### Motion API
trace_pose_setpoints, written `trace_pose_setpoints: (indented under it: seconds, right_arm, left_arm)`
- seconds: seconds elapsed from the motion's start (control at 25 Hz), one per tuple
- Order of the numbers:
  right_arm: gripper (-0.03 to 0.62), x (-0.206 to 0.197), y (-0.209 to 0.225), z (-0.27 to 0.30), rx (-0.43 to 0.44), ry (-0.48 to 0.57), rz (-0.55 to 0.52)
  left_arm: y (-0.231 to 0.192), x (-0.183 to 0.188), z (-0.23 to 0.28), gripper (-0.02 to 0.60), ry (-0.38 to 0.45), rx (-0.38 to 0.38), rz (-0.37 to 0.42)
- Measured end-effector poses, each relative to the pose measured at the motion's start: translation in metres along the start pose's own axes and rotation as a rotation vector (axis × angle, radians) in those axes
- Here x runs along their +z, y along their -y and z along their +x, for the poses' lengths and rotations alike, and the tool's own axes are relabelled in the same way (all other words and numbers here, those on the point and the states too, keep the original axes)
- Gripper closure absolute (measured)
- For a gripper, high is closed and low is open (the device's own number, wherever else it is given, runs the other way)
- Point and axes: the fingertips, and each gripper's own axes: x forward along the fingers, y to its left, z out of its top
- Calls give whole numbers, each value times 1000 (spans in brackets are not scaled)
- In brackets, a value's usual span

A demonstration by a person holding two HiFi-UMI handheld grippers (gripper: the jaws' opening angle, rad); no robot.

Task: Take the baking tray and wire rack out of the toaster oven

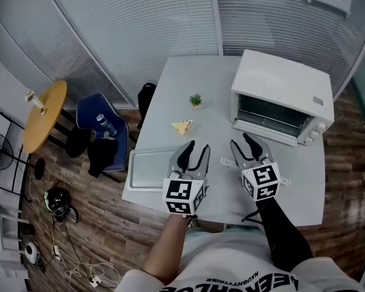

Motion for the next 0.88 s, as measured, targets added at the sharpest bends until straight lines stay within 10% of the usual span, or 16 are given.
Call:
trace_pose_setpoints:
  seconds: [0.88]
  right_arm:
    - [439,-23,135,-100,-392,0,89]
  left_arm:
    - [128,-1,100,387,-46,-387,30]
